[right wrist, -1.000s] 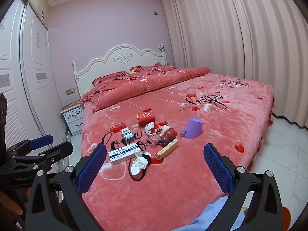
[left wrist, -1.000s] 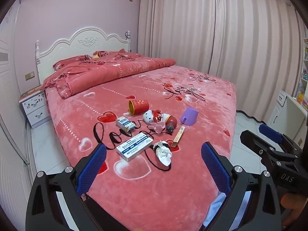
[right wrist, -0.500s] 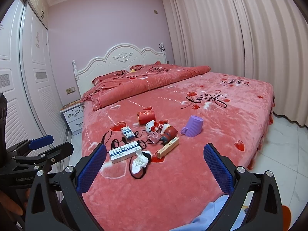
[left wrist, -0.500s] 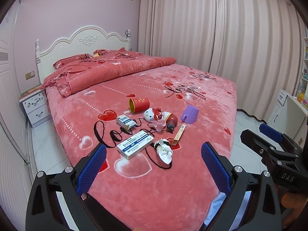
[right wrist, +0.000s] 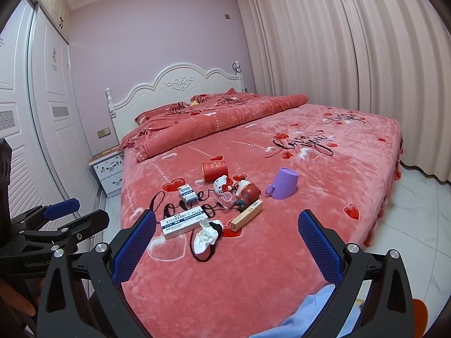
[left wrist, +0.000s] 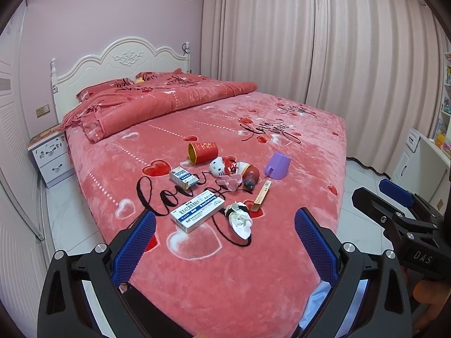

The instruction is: Collect trash

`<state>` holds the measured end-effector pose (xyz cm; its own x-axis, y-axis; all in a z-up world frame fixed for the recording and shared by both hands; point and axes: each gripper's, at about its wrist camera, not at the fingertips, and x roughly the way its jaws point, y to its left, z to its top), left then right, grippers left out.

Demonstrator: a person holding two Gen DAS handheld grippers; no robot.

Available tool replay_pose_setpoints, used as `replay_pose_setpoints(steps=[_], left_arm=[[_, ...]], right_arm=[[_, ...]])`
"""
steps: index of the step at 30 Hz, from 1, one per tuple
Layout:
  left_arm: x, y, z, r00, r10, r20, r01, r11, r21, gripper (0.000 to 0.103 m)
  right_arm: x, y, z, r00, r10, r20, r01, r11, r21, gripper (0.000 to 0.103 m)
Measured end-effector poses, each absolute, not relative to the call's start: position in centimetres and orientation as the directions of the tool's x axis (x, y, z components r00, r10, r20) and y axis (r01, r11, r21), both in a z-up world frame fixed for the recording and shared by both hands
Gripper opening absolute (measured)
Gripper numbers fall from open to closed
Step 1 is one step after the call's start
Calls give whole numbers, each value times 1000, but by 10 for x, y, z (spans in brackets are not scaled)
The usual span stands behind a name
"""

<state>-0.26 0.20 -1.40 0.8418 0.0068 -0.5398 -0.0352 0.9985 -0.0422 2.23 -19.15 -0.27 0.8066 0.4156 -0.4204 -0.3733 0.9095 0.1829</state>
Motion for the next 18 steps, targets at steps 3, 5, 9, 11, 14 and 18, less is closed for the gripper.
replay_pose_setpoints(steps=[3,5,9,11,14,18], left_arm=[[-2,1,-15,841,6,-542,-34,999,-42,97],[-3,1,-17,841,7,-540,-35,999,-41,97],[-3,1,-17,841,6,-541,-34,999,-43,97],[-1,1,-15,840,8,-543,-35,999,-40,97],[-2,0,-18,838,5,-546,-31,999,-38,97],[-3,-1,-19,837,5,-548,-28,999,-34,97]], right_arm=[[23,-192,-2,806,416,-421,-374,909,184,99],[22,-192,-3,805,417,-422,-374,909,185,99],[23,-193,-3,805,418,-421,-375,909,185,99],[23,-193,-3,804,418,-423,-374,909,185,99],[23,-192,-4,805,418,-422,-374,909,186,99],[23,-193,-4,805,417,-422,-373,909,187,99]])
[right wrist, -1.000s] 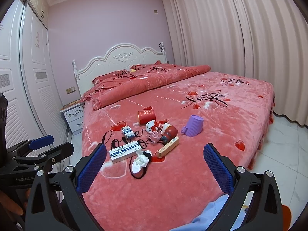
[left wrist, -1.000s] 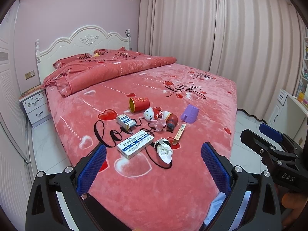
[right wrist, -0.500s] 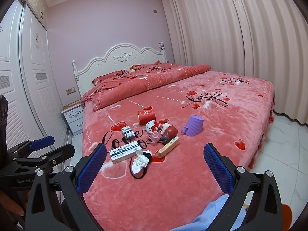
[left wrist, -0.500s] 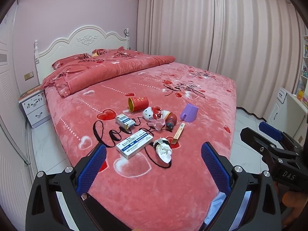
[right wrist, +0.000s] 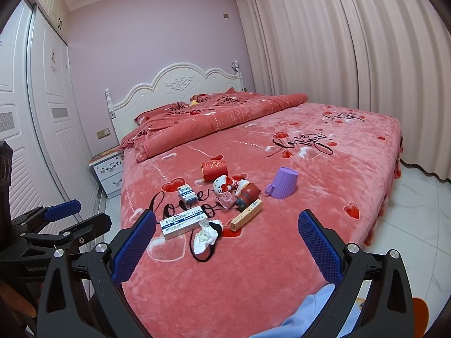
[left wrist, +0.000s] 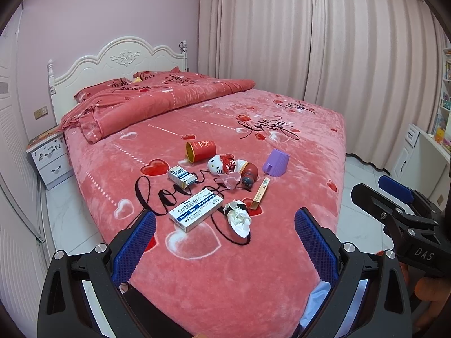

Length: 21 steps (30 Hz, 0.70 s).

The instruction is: Collect trash

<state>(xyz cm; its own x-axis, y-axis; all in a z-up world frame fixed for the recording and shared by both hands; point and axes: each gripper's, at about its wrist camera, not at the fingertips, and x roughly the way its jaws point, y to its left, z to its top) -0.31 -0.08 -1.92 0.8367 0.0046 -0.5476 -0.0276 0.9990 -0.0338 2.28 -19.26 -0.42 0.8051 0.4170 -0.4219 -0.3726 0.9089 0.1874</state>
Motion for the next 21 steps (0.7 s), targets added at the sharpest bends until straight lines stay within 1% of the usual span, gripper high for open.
replay_pose_setpoints(steps=[21], left_arm=[[0,-2,-20,832,11,-554,-30,999,-26,97]], right_arm=[[23,-194,-6,803,417,-426,-369,909,193,99]])
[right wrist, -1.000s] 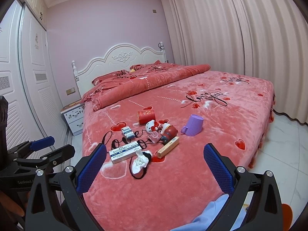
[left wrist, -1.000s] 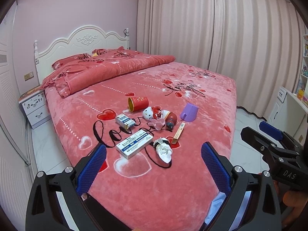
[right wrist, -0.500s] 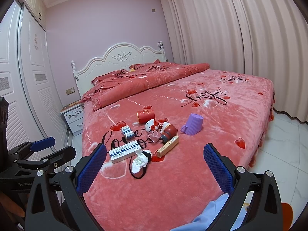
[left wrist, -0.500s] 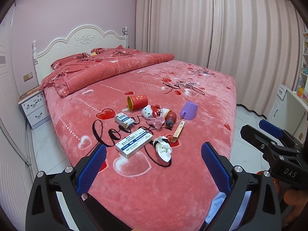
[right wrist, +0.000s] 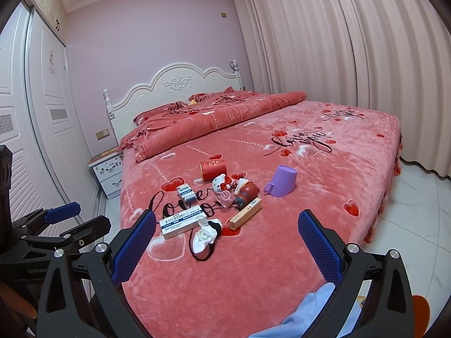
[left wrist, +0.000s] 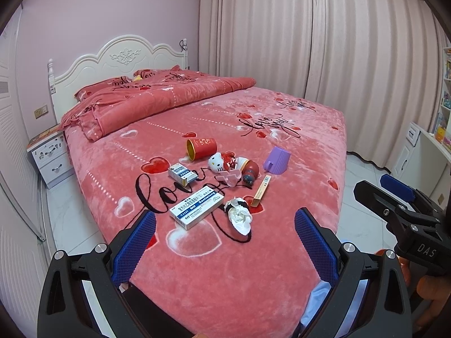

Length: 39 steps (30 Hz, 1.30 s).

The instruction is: Collect trash

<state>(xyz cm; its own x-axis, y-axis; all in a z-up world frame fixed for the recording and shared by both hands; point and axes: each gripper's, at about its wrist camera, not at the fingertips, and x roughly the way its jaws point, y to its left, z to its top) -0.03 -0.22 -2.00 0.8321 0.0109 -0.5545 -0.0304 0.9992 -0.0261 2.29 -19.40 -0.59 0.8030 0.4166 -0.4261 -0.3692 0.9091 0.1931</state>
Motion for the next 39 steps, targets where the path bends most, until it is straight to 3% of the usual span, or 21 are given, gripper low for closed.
replay_pose_setpoints(steps=[28,39], left_arm=[[-7,-3,-27,801,15,-599,-13,1000,7,97],[8,-3,-30,745,-7,-667,38,999,32,97]], right_arm=[[20,-197,-10,791,424,-440,-369,906,209,99],[36,-201,-16,741,468,-482,-425,882,203,99]])
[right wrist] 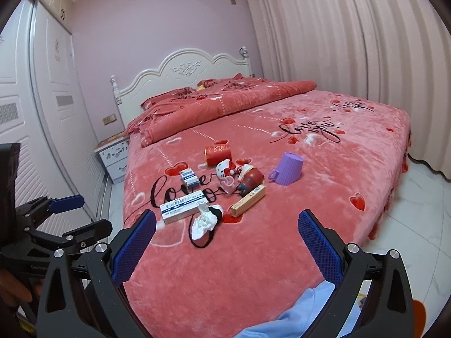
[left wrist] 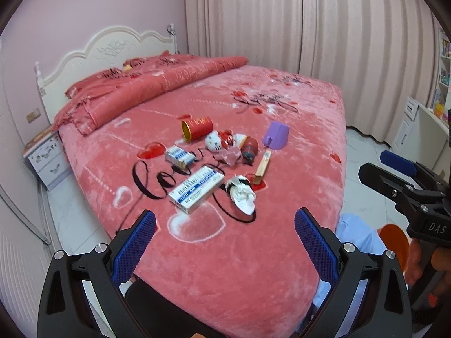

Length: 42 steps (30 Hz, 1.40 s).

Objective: Collect trash
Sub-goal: 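Grasp the Sanlietong box with the left tool while the right tool grasps the white tissue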

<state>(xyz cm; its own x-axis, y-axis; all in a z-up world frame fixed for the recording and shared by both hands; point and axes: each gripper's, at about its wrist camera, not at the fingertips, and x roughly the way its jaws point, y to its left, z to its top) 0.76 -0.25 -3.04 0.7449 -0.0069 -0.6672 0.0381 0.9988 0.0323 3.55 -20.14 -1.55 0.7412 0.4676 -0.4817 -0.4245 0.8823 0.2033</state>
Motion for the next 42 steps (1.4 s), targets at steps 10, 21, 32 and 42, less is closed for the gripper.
replay_pose_setpoints(steps=[10,21,32,42], left_arm=[[27,-3,-38,687,-56,-724,157,985,74,97],[53,9,-50,632,-95,-769,277,955,110,97],[94,42,-59,588,-157,-794,351,933,76,97],[140,66,-87,507,-195,-840,407,913,33,97]], right_arm=[[58,-196,-23,683,533,-500,-515,836,188,99],[82,-185,-34,578,646,-499,-607,749,267,99],[97,-148,-52,464,701,-541,-670,678,304,99],[129,-136,-78,499,605,-621,-541,777,322,99]])
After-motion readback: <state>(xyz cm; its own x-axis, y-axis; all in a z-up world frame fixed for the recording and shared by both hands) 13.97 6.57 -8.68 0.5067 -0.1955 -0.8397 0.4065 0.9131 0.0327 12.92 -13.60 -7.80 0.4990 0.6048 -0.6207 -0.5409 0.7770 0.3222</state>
